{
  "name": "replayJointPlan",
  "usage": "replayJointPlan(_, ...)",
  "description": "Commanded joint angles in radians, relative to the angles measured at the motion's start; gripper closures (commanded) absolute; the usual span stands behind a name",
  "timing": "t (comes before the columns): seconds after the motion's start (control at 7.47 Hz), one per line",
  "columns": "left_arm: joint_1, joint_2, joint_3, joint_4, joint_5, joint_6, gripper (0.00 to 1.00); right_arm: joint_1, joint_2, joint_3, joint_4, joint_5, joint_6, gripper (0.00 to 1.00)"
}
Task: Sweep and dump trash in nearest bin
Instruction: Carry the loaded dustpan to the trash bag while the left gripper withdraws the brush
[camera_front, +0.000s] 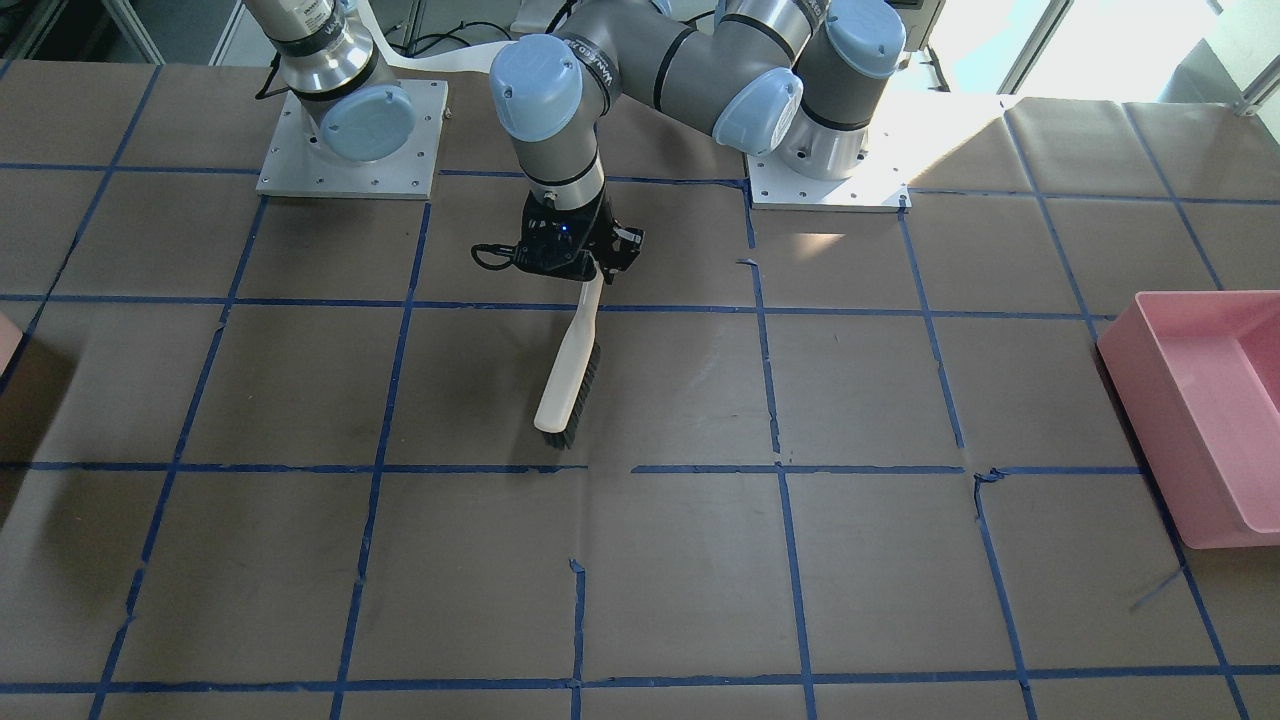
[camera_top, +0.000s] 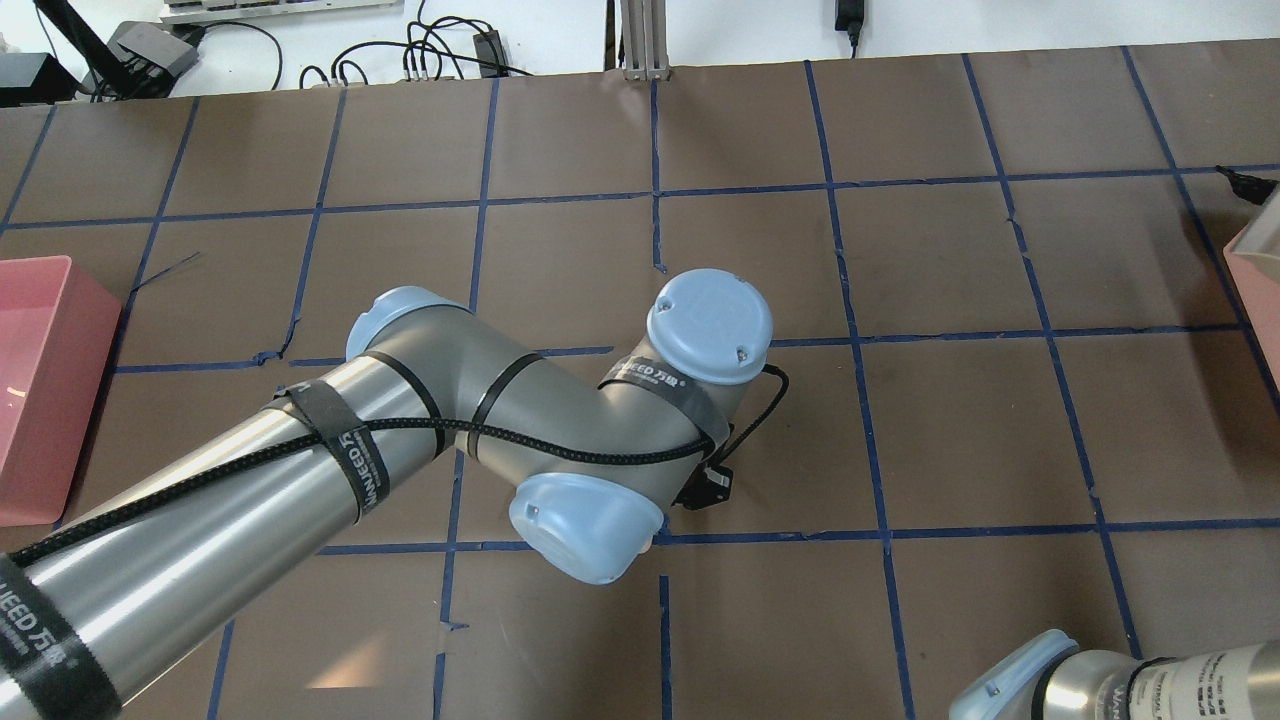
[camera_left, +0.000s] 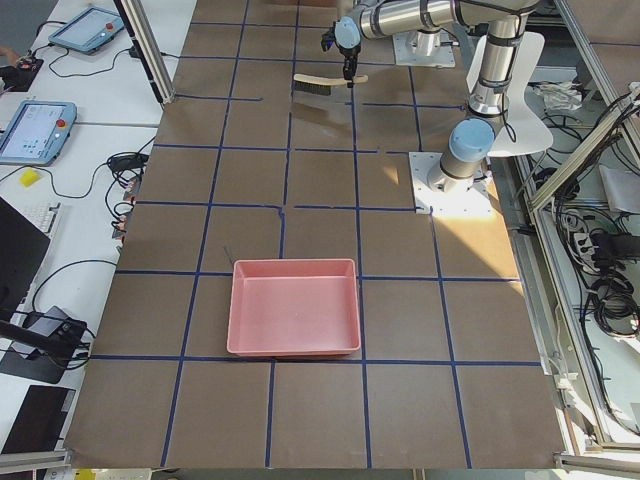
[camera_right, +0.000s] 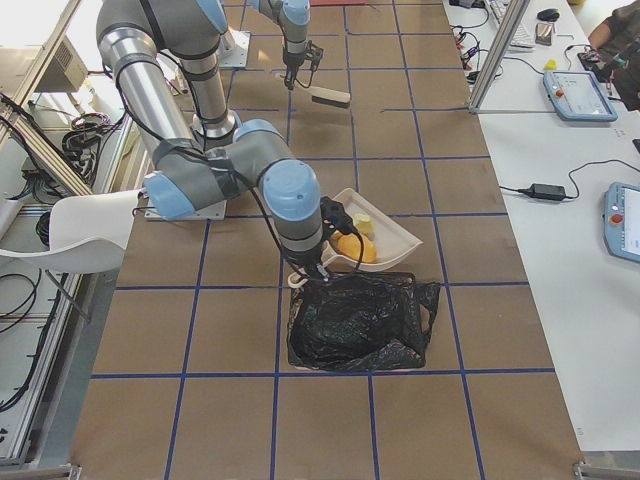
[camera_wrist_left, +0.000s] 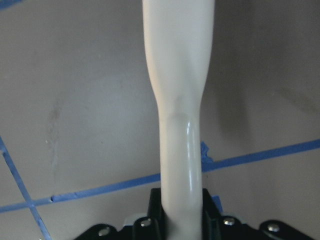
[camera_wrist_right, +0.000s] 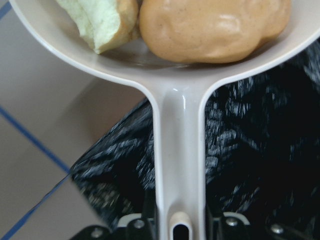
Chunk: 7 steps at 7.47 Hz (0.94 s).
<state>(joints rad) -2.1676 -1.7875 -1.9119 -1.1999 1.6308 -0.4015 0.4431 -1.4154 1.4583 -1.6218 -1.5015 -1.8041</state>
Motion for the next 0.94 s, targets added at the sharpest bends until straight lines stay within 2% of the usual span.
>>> replayJointPlan(0.0, 0.008, -0.004, -0.016, 0.042, -0.029, -0.052, 1.0, -0.105, -0.031, -0.035, 0.075, -0.011, -0.012, 0.88)
replayJointPlan(0.27, 0.02, -0.021, -0.019, 0.057, -0.059, -0.063, 1.0, -0.193, -0.03, -0.035, 0.076, -0.054, -0.011, 0.88)
replayJointPlan(0.54, 0.051, -0.021, -0.019, 0.057, -0.062, -0.06, 1.0, -0.211, -0.022, -0.035, 0.072, -0.091, 0.005, 0.88)
replayJointPlan(0.8, 0.052, -0.03, -0.045, 0.063, -0.063, -0.062, 1.0, -0.216, -0.034, -0.045, 0.071, -0.167, 0.087, 0.88)
